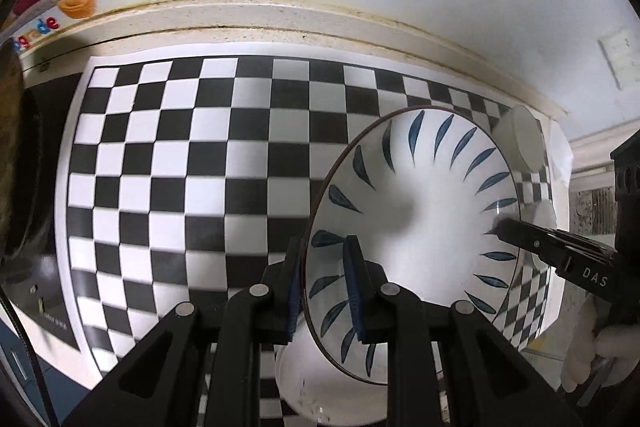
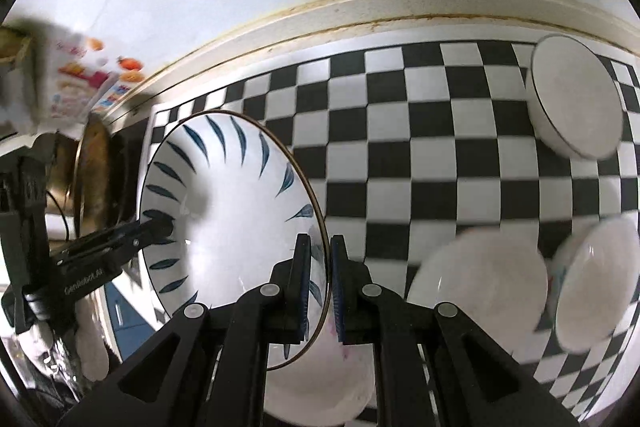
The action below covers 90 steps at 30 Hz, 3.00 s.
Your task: Organize plates and bowls
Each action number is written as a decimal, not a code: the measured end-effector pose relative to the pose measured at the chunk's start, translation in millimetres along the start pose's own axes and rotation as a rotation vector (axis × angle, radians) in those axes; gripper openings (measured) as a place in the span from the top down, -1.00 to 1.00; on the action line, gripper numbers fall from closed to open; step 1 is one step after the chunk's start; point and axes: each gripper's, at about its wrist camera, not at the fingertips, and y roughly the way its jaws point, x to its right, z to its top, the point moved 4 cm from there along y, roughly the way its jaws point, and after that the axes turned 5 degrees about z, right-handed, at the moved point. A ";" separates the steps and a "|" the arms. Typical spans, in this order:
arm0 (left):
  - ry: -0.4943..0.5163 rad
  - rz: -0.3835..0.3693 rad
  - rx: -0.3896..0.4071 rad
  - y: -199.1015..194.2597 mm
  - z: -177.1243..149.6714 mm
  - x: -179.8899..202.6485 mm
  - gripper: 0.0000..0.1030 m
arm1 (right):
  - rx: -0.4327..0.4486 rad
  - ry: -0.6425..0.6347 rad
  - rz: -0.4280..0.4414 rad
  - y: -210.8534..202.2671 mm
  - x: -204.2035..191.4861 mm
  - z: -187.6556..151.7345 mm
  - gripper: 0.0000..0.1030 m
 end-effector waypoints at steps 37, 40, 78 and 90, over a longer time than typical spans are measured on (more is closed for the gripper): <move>0.022 0.070 -0.195 71.0 -129.6 2.8 0.65 | -0.149 0.047 -0.029 64.2 29.9 -151.1 0.78; 0.025 0.075 -0.199 74.1 -130.2 6.0 0.65 | -0.150 0.047 -0.034 64.4 31.7 -151.7 0.78; -0.058 0.108 -0.225 92.7 -134.9 5.9 0.63 | -0.146 0.070 -0.089 64.5 31.9 -150.1 0.66; -0.082 0.146 -0.085 44.4 -150.7 23.7 0.63 | -0.072 -0.063 -0.098 26.6 3.2 -164.5 0.65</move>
